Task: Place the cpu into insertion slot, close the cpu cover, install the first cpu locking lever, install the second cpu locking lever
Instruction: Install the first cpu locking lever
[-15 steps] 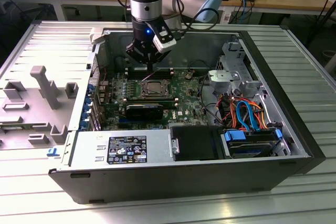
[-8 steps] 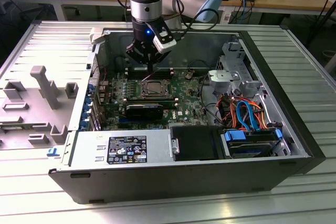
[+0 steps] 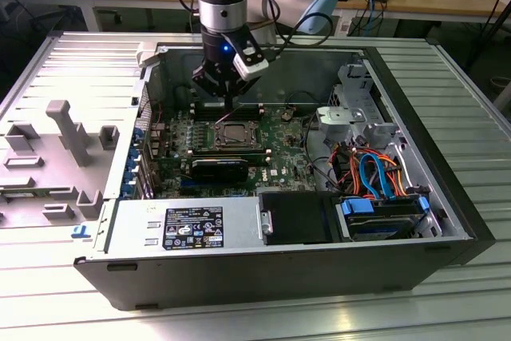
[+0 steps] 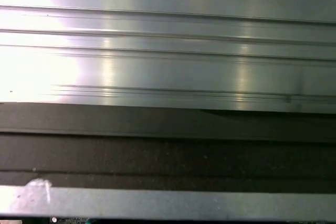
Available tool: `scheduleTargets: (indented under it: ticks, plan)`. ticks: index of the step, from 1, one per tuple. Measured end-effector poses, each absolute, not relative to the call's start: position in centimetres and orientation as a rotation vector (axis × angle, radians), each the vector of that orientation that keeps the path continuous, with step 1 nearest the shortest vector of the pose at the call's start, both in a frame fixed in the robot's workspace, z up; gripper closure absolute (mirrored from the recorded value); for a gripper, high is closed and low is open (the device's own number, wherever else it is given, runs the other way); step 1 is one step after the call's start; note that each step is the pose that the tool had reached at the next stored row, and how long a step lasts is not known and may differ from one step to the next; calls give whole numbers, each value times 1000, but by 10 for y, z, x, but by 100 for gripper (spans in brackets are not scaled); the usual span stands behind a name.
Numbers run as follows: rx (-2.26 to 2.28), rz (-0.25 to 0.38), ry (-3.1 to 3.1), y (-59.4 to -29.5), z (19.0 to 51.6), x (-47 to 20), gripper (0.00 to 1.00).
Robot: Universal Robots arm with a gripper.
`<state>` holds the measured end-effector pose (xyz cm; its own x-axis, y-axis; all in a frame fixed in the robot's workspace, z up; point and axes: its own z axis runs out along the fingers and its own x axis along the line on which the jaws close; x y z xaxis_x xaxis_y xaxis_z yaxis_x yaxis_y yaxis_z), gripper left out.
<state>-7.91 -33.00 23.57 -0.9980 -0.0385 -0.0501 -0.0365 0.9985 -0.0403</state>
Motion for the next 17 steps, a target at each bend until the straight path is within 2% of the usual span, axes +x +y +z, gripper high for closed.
scheduleTargets:
  ticks: [17]
  plan:
    - [3, -64, 3098, -329, 231, -66, 89]
